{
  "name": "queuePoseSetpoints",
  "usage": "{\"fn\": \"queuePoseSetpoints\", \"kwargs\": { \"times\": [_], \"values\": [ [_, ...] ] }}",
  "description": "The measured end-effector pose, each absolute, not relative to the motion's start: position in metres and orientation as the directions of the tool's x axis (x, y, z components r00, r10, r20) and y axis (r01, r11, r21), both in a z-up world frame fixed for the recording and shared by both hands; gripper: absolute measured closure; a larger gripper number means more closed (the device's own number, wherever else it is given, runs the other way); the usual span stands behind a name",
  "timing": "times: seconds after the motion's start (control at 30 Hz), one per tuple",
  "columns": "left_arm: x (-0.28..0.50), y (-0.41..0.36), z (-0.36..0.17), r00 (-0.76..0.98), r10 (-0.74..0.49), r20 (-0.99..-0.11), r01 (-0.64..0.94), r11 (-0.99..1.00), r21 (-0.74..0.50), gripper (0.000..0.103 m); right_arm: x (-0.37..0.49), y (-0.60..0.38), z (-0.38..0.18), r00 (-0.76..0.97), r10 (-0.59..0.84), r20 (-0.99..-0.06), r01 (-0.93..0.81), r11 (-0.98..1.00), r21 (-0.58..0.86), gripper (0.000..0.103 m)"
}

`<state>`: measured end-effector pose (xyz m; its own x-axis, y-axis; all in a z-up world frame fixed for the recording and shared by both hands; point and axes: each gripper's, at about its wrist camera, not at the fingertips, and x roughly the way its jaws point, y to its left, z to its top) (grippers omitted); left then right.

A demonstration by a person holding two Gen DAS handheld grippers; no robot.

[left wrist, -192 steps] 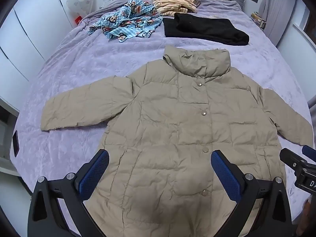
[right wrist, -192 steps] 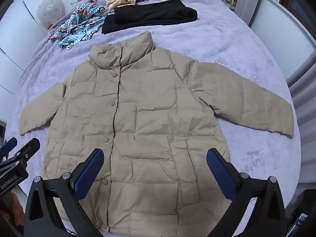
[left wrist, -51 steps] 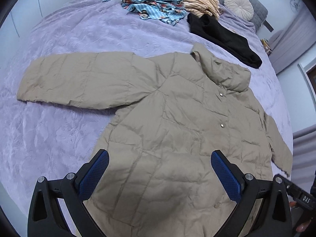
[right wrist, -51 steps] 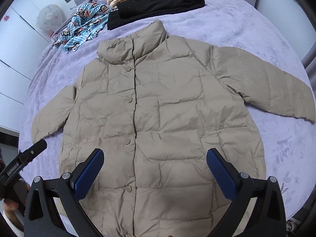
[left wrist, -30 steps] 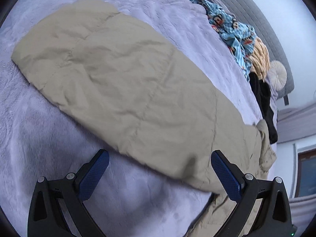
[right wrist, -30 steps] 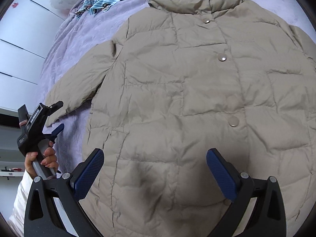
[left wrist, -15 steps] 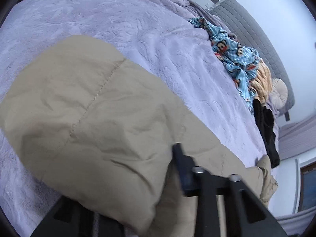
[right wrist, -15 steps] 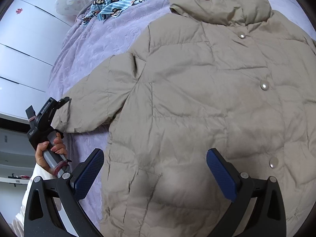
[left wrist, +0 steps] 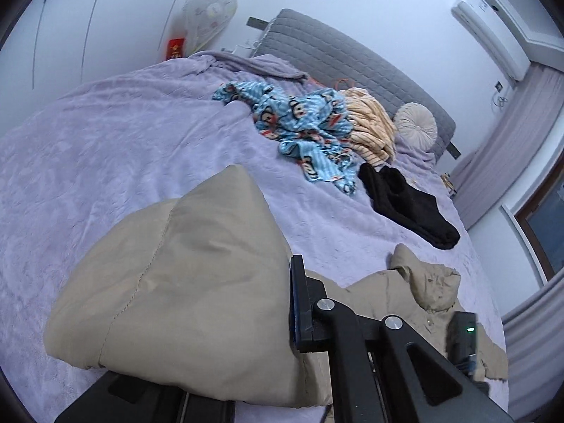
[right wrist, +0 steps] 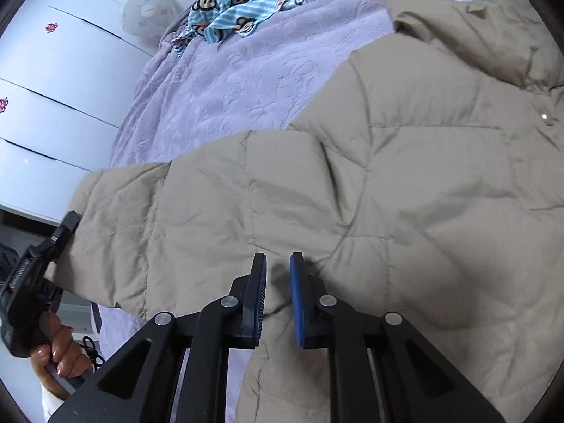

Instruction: Fold large clothes

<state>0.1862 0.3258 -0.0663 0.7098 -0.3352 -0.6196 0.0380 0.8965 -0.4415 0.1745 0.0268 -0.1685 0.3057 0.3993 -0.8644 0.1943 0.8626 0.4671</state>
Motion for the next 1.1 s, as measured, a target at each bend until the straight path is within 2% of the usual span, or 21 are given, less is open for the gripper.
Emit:
{"fn": "queuePoseSetpoints", "kwargs": {
  "times": [0.07,0.2,0.3,0.37,0.5,0.67,0.77,0.8,0.83,0.87,0.93,0.97,1.1],
  "values": [
    [0.184,0.302,-0.057,0.702,-0.371,-0.608,0.084,0.891,-0.447,0.094,0.178,0.031,-0.19,0.252,0.476,-0.843,0.17,0.835,0.523,0.088],
    [0.184,0.237,-0.039,0.675,-0.444,-0.589,0.192,0.877,-0.441,0.094,0.179,0.028,-0.221,0.197,0.534,-0.822,0.201,0.798,0.567,0.089],
    [0.186,0.169,-0.027,0.632,-0.505,-0.588,0.297,0.859,-0.418,0.094,0.171,0.012,-0.212,0.176,0.603,-0.778,0.211,0.749,0.628,0.089],
    [0.184,0.122,-0.025,0.591,-0.531,-0.607,0.356,0.847,-0.395,0.094,0.158,-0.007,-0.196,0.193,0.6,-0.776,0.188,0.754,0.629,0.089],
    [0.174,0.015,-0.051,0.486,-0.525,-0.699,0.497,0.824,-0.273,0.094,0.125,-0.077,-0.16,0.276,0.472,-0.837,0.187,0.828,0.528,0.089],
    [0.158,-0.073,-0.129,0.399,-0.34,-0.851,0.531,0.843,-0.088,0.093,0.078,-0.172,-0.137,0.344,0.229,-0.911,0.278,0.901,0.332,0.089],
    [0.147,-0.088,-0.163,0.394,-0.254,-0.884,0.536,0.844,-0.004,0.092,0.059,-0.206,-0.14,0.347,0.169,-0.923,0.336,0.896,0.29,0.089],
    [0.145,-0.089,-0.17,0.398,-0.234,-0.887,0.539,0.842,0.02,0.089,0.054,-0.213,-0.144,0.343,0.169,-0.924,0.353,0.888,0.294,0.089],
    [0.141,-0.091,-0.173,0.405,-0.226,-0.886,0.547,0.836,0.037,0.073,0.05,-0.218,-0.149,0.343,0.18,-0.922,0.367,0.878,0.308,0.089],
    [0.138,-0.09,-0.175,0.408,-0.231,-0.883,0.555,0.831,0.038,0.041,0.045,-0.223,-0.151,0.347,0.19,-0.918,0.375,0.869,0.322,0.089],
    [0.132,-0.089,-0.17,0.455,-0.208,-0.866,0.536,0.841,0.08,0.013,0.042,-0.223,-0.156,0.357,0.207,-0.911,0.378,0.86,0.343,0.088],
    [0.131,-0.085,-0.166,0.464,-0.218,-0.858,0.54,0.838,0.079,0.009,0.043,-0.223,-0.158,0.358,0.208,-0.91,0.38,0.858,0.345,0.088],
    [0.122,-0.059,-0.14,0.398,-0.311,-0.863,0.554,0.831,-0.043,0.009,0.048,-0.225,-0.155,0.353,0.214,-0.911,0.386,0.854,0.35,0.087]
  ]
}}
